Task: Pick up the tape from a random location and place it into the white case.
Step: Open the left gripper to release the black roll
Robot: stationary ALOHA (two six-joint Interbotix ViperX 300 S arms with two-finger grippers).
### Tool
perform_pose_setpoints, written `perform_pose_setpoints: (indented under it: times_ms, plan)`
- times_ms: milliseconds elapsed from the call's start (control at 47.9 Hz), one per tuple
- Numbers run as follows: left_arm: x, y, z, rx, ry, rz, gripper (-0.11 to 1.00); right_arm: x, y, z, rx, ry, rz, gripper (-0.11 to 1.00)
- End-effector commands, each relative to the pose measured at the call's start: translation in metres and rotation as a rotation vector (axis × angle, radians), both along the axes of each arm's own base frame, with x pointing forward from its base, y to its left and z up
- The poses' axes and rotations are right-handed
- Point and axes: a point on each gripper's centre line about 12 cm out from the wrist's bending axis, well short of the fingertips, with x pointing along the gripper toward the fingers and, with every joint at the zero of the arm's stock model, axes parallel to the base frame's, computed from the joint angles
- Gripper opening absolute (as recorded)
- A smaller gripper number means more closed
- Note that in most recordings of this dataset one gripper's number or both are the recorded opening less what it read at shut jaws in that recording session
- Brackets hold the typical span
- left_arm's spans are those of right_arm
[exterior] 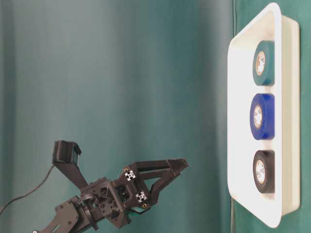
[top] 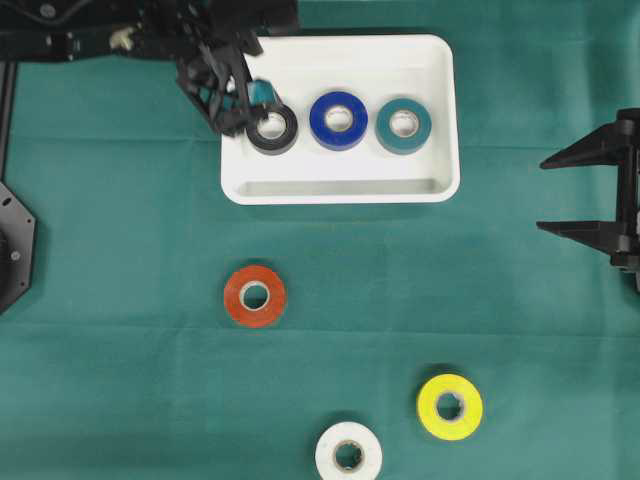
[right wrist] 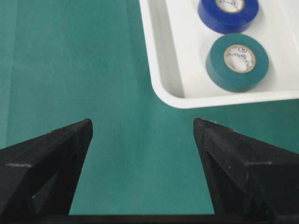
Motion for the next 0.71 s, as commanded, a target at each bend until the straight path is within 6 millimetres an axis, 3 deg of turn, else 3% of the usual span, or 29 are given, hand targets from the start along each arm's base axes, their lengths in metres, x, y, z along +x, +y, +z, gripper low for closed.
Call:
perform_pose_setpoints:
  times_ms: [0,334,689]
  plan:
    - [0.006,-0.017,0.017,0.019,-0.044,-0.05,0.85,0.004,-0.001,0.01,-0.004,-0.023,-0.001,0.84]
    - [0.024,-0.09,0.014,0.016,-0.056,-0.242,0.85,0.004,-0.001,0.01,-0.004,-0.023,-0.001,0.84]
    - [0.014,-0.097,0.023,0.026,-0.089,-0.259,0.85,0.005,-0.001,0.011,-0.002,-0.024,-0.001,0.84]
